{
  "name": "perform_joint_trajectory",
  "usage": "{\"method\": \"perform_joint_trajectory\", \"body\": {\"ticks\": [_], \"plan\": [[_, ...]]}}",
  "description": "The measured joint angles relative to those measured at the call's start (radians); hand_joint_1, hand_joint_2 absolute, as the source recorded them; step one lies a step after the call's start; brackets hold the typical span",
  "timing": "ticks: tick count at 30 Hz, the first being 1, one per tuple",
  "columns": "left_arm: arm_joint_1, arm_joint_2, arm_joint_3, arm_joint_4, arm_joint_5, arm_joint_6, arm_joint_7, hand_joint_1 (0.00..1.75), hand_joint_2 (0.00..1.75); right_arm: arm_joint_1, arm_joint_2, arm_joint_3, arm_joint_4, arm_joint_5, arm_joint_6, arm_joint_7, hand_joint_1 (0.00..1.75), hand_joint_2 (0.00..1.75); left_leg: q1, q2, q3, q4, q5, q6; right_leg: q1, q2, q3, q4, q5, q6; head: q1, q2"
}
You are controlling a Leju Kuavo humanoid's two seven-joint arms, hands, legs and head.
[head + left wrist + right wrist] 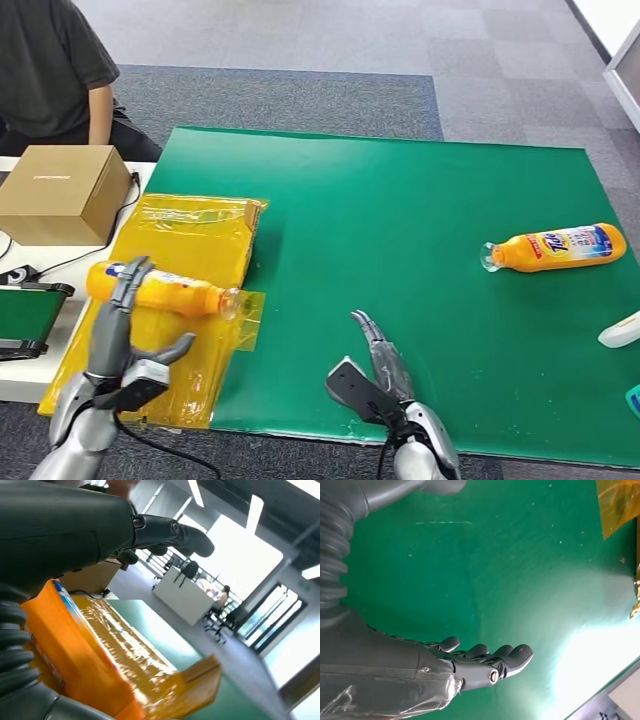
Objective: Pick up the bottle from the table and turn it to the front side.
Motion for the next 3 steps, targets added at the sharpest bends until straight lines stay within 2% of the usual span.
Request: {"method": "perform_joint_trajectory", "body": {"ticks": [3], "plan": [[0.033, -0.043, 0.064, -0.078, 0.167, -0.06, -0.042, 0.0, 0.0, 0.01, -0.003, -0.002, -0.004, -0.007, -0.014, 0.0, 0.0, 1.75, 0.0, 0.0, 0.0, 0.0, 0.0, 0.0, 0.0, 0.0, 0.0, 0.0, 0.0, 0.0, 0.0, 0.0]]}}
